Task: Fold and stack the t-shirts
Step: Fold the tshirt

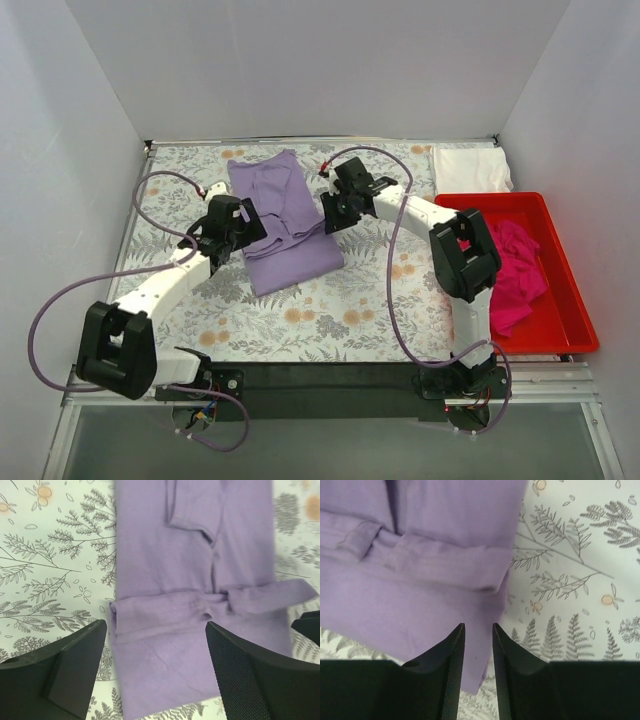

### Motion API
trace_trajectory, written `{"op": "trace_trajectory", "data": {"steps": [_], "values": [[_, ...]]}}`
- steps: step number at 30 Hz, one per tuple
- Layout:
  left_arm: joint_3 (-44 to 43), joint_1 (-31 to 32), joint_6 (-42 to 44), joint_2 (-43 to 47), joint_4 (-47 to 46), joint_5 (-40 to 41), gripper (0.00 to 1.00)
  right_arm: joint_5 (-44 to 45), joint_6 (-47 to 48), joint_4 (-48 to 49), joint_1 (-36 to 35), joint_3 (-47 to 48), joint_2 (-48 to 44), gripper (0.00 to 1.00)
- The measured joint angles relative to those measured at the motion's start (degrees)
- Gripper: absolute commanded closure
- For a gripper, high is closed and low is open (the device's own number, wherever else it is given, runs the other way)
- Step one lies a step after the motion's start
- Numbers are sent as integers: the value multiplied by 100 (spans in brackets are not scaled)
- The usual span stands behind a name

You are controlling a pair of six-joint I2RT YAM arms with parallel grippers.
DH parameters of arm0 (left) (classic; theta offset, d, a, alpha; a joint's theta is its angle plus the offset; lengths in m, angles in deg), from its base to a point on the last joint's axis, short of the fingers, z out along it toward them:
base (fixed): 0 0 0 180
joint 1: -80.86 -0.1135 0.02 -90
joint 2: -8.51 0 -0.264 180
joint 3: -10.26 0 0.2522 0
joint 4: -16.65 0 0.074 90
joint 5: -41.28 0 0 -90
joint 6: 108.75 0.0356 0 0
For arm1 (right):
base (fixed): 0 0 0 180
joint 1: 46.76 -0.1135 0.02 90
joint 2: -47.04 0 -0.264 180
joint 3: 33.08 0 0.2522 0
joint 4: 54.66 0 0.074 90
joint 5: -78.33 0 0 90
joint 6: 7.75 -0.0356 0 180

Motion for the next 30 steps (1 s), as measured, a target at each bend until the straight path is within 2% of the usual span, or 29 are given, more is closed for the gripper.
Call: {"op": "trace_trajectory", "data": {"steps": [3, 5, 6, 7, 12, 20, 26, 30], "values": [[205, 127, 101, 544, -15, -107, 33, -140, -107, 166, -7, -409, -413, 69], [321, 302, 136, 664, -15, -170, 44, -402, -249, 463, -20, -826, -767, 69], [380, 411, 168, 669, -9, -214, 44, -442, -262, 485, -31, -870, -804, 69], [435, 553, 192, 619, 0, -254, 51, -577, -337, 627, -44, -1001, -872, 69], [490, 1051, 273, -59, -15, -363, 61, -1150, -686, 1244, -107, -1641, -907, 70], [210, 1102, 568, -1145, -232, -271, 65, -1543, -990, 1764, -131, -2068, -717, 70], [-409, 1045, 914, -1847, -411, 85, 66, -1641, -1045, 2004, -131, -2186, -713, 70], [-973, 754, 1154, -2302, -455, 195, 64, -1663, -1047, 2103, -131, -2321, -695, 71]]}}
